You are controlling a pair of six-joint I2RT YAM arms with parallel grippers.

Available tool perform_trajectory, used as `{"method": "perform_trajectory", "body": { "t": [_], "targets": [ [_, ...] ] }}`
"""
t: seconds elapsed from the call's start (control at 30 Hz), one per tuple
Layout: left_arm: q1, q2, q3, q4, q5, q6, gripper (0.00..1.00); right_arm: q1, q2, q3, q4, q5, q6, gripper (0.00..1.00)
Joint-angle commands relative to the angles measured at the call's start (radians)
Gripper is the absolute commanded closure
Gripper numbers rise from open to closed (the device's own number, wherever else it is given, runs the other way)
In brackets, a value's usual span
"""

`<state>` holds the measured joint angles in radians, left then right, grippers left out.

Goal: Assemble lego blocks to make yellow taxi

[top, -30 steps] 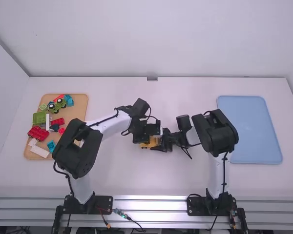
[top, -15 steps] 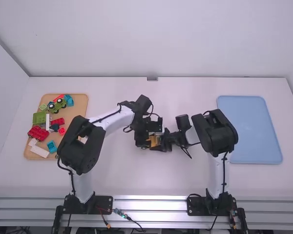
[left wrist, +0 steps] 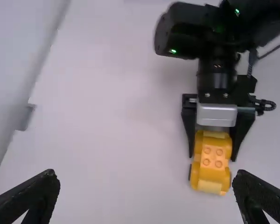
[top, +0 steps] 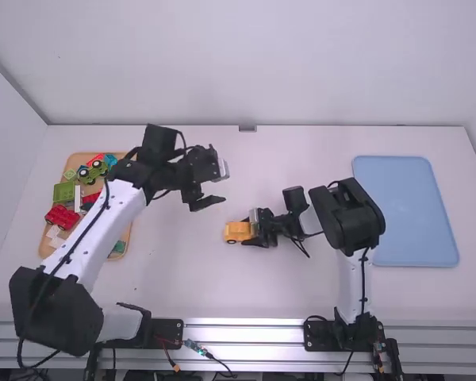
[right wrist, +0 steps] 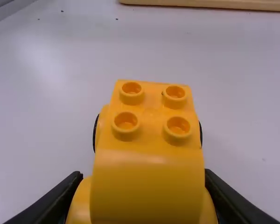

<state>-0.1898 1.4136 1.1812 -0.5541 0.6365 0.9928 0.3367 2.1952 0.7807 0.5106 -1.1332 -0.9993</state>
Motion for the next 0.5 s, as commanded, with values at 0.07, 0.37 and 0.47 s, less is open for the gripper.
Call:
{"method": "perform_trajectory", "body": {
  "t": [0.07,0.37,0.47],
  "targets": [
    [0.063,-0.005,-0.187,0.153,0.146,-0.053,0.01,0.003,0.014,0.019,-0.02,0.087,0.087,0.37],
    [0.082,-0.004,-0.45,0.636,0.085,-0.323,0.01,0.039,0.014,0.04,-0.014,0.147,0.164,0.01],
    [0.115,-0.004,-0.516,0.762,0.082,-0.409,0.01,0.06,0.014,0.027,0.049,0.136,0.166,0.0]
  ]
}}
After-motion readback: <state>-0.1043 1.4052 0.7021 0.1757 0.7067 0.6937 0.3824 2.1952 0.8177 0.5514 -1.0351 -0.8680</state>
